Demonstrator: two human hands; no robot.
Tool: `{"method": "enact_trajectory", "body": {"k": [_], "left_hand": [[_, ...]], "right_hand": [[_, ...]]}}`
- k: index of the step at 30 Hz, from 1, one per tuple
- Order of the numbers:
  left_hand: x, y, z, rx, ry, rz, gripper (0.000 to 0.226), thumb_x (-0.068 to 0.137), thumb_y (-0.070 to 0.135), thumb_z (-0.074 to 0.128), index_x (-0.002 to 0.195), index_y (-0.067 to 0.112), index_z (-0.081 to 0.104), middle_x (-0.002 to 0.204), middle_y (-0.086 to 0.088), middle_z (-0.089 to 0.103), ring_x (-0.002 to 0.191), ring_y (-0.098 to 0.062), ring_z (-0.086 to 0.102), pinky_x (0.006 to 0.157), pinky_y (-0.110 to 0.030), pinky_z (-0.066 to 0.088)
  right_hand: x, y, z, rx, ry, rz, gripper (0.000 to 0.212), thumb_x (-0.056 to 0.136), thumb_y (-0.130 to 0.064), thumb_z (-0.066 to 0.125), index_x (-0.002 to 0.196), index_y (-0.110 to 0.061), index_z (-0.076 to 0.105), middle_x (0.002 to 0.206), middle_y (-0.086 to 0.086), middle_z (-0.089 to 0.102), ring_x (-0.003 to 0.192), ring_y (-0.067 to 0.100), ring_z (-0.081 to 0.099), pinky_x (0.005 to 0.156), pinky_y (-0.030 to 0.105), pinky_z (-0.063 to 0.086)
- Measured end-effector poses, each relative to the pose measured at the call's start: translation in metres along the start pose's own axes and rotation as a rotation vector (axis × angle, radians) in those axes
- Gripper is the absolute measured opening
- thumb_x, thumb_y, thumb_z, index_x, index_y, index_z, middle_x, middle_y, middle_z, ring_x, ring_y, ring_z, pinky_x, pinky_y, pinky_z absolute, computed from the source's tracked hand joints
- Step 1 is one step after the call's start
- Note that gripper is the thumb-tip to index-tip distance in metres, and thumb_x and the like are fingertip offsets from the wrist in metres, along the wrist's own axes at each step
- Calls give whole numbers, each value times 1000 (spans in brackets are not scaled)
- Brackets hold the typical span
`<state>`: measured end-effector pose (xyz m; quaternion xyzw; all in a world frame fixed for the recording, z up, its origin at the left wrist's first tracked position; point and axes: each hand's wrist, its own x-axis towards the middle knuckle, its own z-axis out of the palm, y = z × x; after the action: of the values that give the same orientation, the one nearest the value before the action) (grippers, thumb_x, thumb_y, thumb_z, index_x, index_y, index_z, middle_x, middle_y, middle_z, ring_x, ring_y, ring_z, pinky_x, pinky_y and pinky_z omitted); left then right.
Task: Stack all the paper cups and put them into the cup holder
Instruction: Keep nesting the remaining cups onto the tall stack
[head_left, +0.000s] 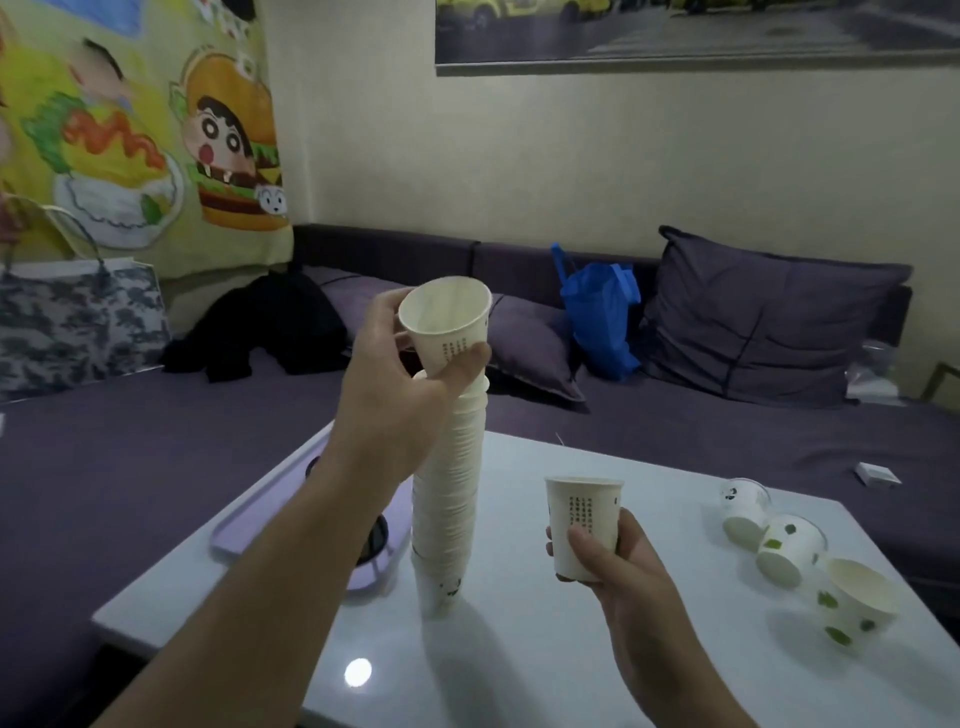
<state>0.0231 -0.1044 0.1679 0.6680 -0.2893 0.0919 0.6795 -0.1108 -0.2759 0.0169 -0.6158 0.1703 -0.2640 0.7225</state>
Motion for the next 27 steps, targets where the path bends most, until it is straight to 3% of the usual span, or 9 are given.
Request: {"method": "enact_trajectory", "body": {"k": [2, 6, 10, 12, 16, 19, 24, 27], "left_hand": [[2, -13, 2, 38, 10, -17, 54, 82, 26, 89, 127, 35, 59, 116, 18, 72, 108, 1, 67, 93, -27, 56], [7, -29, 2, 83, -9, -94, 59, 79, 24, 90, 129, 31, 59, 117, 17, 69, 100, 7, 65, 73, -7, 49], [8, -39, -2, 81, -76, -212, 87, 74, 29, 93, 146, 27, 44, 120, 20, 58, 102, 3, 60, 77, -18, 48], [7, -44, -5, 92, -99, -242, 91, 72, 28, 94, 147, 27, 42, 123, 17, 59, 106, 1, 60, 80, -21, 48], [0, -51, -9, 122, -122, -240, 82, 76, 22, 91, 144, 24, 46, 120, 20, 60, 106, 3, 60, 84, -23, 49], [-6, -53, -10, 115, -133, -251, 70, 77, 18, 90, 135, 26, 51, 114, 21, 63, 102, 5, 62, 84, -21, 52], [-12, -54, -10, 150, -131, -237, 63, 79, 23, 89, 129, 31, 52, 111, 22, 67, 101, 8, 63, 89, -24, 54], [-13, -53, -11, 182, -128, -232, 64, 79, 28, 87, 132, 31, 51, 111, 21, 66, 102, 7, 62, 95, -34, 57]], "right_hand": [[4, 4, 1, -6, -6, 3, 53, 77, -37, 75, 126, -18, 66, 114, 10, 76, 112, 34, 70, 90, 42, 55], [10, 9, 3, -5, -15, 4, 55, 76, -38, 76, 127, -18, 66, 114, 10, 76, 115, 35, 68, 91, 41, 54], [11, 7, 9, 12, -18, -16, 53, 77, -36, 75, 126, -19, 67, 113, 3, 77, 115, 28, 67, 91, 36, 50], [10, -2, 14, 15, -12, -51, 55, 77, -36, 74, 129, -20, 67, 117, 2, 77, 115, 23, 68, 91, 34, 47], [12, -37, 29, 11, -40, -156, 52, 79, -25, 79, 130, -23, 69, 120, 2, 77, 109, 14, 70, 94, 35, 48], [23, -70, 46, 1, -40, -255, 52, 82, -17, 84, 131, -25, 68, 121, 4, 75, 112, 18, 70, 97, 36, 51], [49, -122, 88, -78, -55, -376, 45, 92, -15, 81, 132, -21, 62, 119, 2, 74, 112, 16, 72, 89, 30, 59], [62, -132, 111, -127, -90, -373, 47, 93, -13, 80, 135, -20, 60, 119, 0, 74, 110, 11, 73, 87, 27, 61]]}}
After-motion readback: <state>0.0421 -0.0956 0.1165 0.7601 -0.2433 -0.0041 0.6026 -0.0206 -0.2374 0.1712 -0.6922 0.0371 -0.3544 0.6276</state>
